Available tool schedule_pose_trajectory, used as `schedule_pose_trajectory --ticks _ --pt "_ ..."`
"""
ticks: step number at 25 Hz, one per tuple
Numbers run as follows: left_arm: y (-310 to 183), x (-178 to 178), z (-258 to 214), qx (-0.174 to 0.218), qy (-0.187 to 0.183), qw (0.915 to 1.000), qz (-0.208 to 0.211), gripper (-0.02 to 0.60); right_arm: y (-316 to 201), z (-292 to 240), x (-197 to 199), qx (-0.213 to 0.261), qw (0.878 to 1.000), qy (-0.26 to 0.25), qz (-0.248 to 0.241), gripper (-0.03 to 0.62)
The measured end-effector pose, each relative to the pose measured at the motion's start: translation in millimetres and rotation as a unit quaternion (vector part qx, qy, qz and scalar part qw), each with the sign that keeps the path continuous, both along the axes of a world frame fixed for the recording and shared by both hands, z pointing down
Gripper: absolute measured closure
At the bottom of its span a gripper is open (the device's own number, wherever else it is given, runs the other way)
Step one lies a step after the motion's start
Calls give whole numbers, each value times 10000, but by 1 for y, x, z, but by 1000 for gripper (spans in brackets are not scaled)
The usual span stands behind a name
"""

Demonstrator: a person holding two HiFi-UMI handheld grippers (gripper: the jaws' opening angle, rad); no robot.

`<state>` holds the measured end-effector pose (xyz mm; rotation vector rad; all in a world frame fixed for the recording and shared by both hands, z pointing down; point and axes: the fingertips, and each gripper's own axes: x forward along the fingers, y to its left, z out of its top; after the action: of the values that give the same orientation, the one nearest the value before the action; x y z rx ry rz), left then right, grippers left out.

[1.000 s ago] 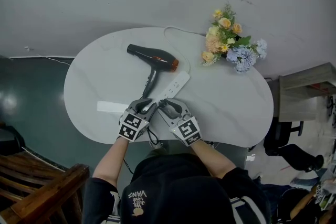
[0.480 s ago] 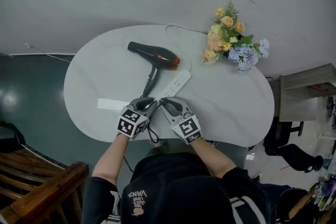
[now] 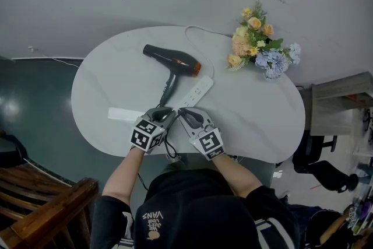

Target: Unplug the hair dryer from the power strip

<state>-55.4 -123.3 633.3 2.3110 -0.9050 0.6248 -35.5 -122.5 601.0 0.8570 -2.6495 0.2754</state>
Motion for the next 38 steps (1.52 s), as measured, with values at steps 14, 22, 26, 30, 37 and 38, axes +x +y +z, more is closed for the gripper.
schedule_pose_trajectory --ticks 14,22,26,30,37,38 --pt "-1 1 1 -44 -61 10000 40 528 1 -8 2 171 9998 -15 111 507" --pt "-1 1 1 -25 -25 10000 30 528 3 -12 9 153 9996 -87 221 507" --pt "-1 1 2 -7 -17 10000 -5 528 5 -14 13 100 9994 -126 292 507" --pt "-1 1 2 20 -61 10000 -14 528 8 -17 15 79 9993 -176 335 507" --pt "-1 -2 -3 81 -82 9998 -146 528 16 -26 20 96 9988 -218 426 507" --pt "-2 -3 -5 112 -43 9997 -201 528 17 -28 22 101 9988 -224 434 507"
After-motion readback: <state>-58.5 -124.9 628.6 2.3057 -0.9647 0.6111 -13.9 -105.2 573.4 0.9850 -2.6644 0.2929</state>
